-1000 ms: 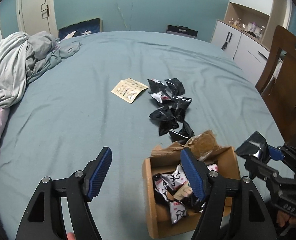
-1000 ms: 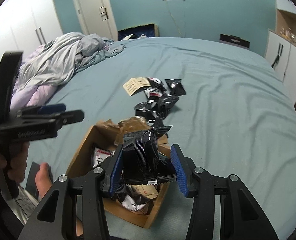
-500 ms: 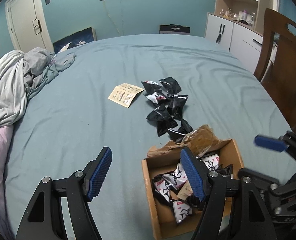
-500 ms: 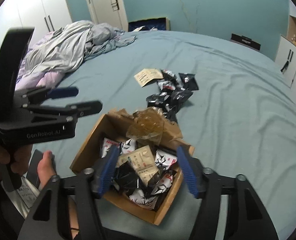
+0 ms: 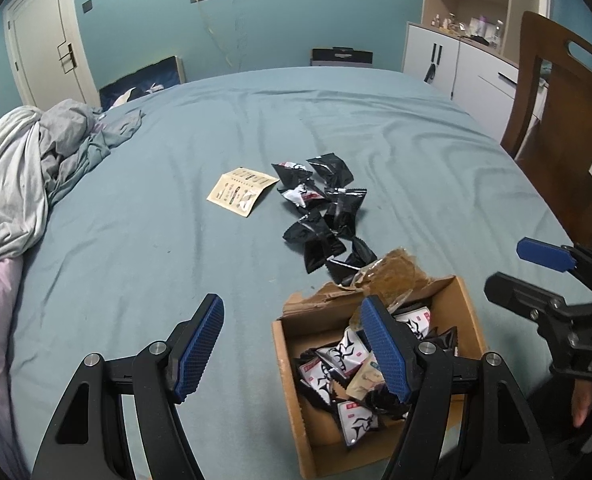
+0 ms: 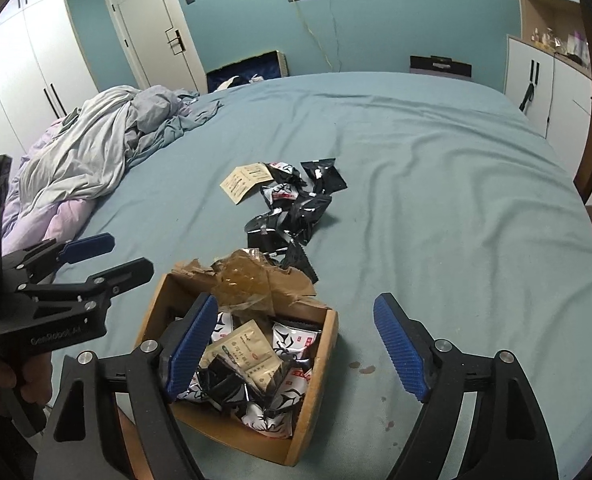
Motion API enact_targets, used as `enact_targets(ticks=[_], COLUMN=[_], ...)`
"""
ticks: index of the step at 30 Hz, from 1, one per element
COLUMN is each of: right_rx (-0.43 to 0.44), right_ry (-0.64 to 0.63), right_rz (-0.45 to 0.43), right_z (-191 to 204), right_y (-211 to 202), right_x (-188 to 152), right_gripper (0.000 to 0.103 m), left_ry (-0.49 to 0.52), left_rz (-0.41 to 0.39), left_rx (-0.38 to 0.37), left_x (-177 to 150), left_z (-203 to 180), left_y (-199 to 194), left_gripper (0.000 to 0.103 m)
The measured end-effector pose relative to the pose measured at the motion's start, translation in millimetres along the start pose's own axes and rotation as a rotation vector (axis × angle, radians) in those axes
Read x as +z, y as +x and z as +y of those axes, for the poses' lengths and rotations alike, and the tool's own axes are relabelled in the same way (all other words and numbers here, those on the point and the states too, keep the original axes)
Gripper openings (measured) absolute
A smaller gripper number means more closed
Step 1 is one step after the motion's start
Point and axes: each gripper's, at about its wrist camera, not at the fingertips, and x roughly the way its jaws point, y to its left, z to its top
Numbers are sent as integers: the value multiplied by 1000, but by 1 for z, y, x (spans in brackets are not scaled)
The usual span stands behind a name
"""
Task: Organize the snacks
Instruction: 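Grasp a black packet with the right gripper while the left gripper grasps another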
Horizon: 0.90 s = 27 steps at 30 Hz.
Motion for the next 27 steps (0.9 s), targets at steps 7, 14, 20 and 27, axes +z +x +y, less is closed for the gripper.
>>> enact_targets(ticks=[7,14,20,27], right_rx=[-5,-26,-20,81], right_ry=[53,26,71,178], right_rz=[9,20,52,216], right_z=[-15,-28,-53,-75], right_y=[4,16,36,91], right_x=[14,35,55,78], right_gripper=[80,80,80,80], left_ry=[9,19,21,17], left_rz=[-8,-22,2,37], left_rx=[-7,-4,7,14], left_x=[3,5,6,7], left_z=[-3,-4,-3,1], left_y=[-3,-6,4,15], left_gripper=[72,74,74,77])
